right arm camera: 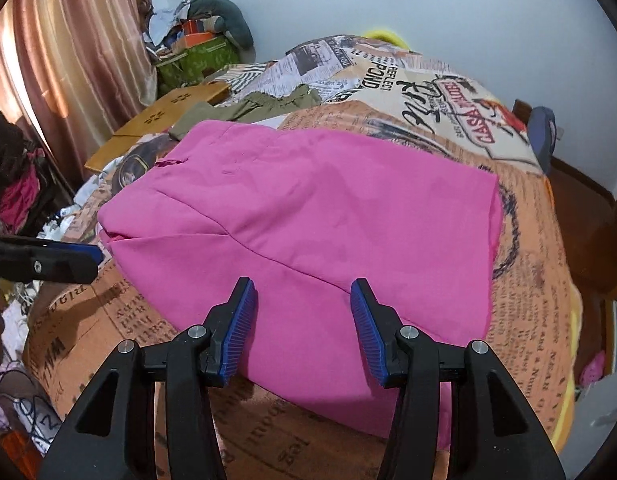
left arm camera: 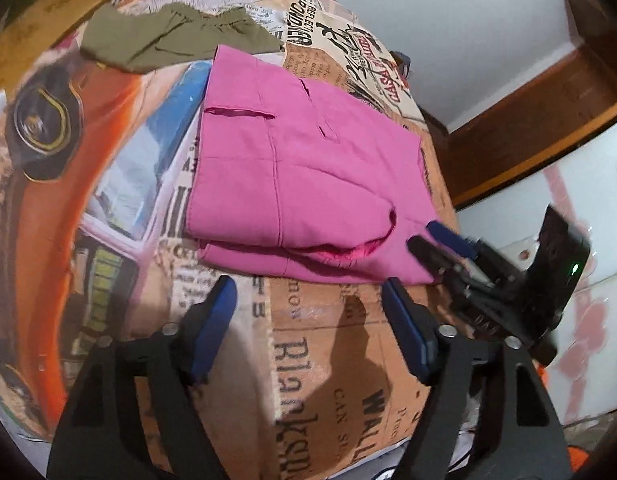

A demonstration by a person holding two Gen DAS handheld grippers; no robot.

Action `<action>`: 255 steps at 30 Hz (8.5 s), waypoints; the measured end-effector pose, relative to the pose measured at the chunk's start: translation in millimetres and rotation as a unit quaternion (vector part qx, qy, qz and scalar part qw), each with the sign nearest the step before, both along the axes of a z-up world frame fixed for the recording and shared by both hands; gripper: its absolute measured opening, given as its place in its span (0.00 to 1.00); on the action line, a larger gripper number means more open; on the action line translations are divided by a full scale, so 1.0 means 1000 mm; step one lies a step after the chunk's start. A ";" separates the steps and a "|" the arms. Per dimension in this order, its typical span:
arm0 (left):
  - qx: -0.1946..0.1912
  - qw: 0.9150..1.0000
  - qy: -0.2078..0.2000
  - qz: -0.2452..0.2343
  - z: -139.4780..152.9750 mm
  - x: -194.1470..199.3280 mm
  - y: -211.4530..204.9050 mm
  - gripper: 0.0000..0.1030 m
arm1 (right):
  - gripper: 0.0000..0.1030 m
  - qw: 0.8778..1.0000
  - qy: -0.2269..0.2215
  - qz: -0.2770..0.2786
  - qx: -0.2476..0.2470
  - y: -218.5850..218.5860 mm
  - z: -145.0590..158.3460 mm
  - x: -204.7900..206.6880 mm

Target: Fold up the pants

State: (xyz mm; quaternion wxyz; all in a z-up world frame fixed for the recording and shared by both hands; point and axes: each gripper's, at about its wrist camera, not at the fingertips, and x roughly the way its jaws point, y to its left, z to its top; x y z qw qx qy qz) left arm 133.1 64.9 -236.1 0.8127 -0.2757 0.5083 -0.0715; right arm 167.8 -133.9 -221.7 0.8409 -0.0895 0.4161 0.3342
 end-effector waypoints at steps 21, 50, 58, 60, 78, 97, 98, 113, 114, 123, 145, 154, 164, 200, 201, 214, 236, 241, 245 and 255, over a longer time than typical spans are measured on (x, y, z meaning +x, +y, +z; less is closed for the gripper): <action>0.027 0.997 0.000 0.072 -0.002 0.050 0.009 0.45 | 0.45 0.999 0.025 0.004 0.027 -0.006 -0.003 0.003; 0.330 0.925 -0.185 0.022 0.079 -0.021 -0.008 0.20 | 0.46 0.993 0.063 0.093 0.019 0.084 0.012 -0.013; 0.361 0.907 -0.215 -0.014 0.095 -0.010 -0.040 0.20 | 0.46 1.000 0.023 0.002 0.006 -0.007 0.021 -0.011; 0.361 0.905 -0.223 -0.027 0.098 -0.006 -0.051 0.20 | 0.46 1.000 0.024 -0.015 0.001 -0.020 0.018 -0.008; 0.278 0.927 -0.217 -0.128 0.099 0.036 -0.126 0.18 | 0.46 0.997 0.052 -0.038 0.043 -0.047 -0.010 -0.012; 0.233 0.942 -0.113 -0.214 0.042 0.066 -0.171 0.21 | 0.46 0.995 0.027 -0.080 0.057 -0.084 0.008 -0.012; 0.234 0.942 -0.111 -0.215 0.041 0.066 -0.171 0.23 | 0.46 0.995 0.025 -0.083 0.056 -0.086 0.009 -0.012; 0.192 0.948 -0.131 -0.217 0.067 0.042 -0.151 0.49 | 0.49 0.993 -0.024 -0.086 0.083 -0.085 0.052 -0.010; 0.197 0.948 -0.136 -0.212 0.070 0.040 -0.147 0.49 | 0.50 0.993 -0.027 -0.081 0.085 -0.082 0.053 -0.008; 0.236 0.949 -0.095 -0.185 0.041 0.032 -0.112 0.52 | 0.50 0.995 -0.011 -0.061 0.075 -0.045 0.034 0.002; 0.269 0.948 -0.111 -0.130 0.060 0.104 -0.052 0.55 | 0.50 0.992 0.014 -0.105 0.073 -0.084 0.020 -0.013; 0.279 0.946 -0.048 -0.156 0.013 0.179 -0.034 0.56 | 0.50 0.991 0.048 -0.102 0.075 -0.078 -0.003 0.000; 0.190 0.968 -0.012 -0.163 -0.031 0.212 -0.010 0.54 | 0.51 0.994 0.050 -0.087 0.053 -0.074 -0.012 0.020; 0.196 0.977 -0.044 -0.073 0.004 0.048 0.028 0.09 | 0.51 0.996 0.029 -0.080 0.033 -0.047 -0.011 0.017; 0.221 0.972 -0.039 -0.065 0.002 0.046 0.030 0.09 | 0.51 0.996 0.026 -0.082 0.028 -0.048 -0.010 0.017; 0.229 0.966 -0.083 -0.083 0.040 0.063 0.029 0.19 | 0.50 0.995 0.001 -0.078 0.054 -0.049 0.022 0.030; 0.228 0.957 -0.082 -0.159 0.011 0.126 -0.031 0.36 | 0.50 0.999 0.032 -0.003 0.025 -0.002 0.001 0.064; 0.230 0.961 -0.089 -0.126 0.025 0.119 -0.006 0.52 | 0.51 0.999 0.007 -0.038 0.020 -0.023 0.011 0.069; 0.234 0.964 -0.069 -0.102 0.018 0.119 0.015 0.60 | 0.53 0.998 0.019 -0.062 0.014 -0.038 0.004 0.076; 0.184 0.978 -0.036 -0.090 -0.011 0.130 0.031 0.66 | 0.61 0.995 0.057 -0.087 0.008 -0.051 -0.030 0.092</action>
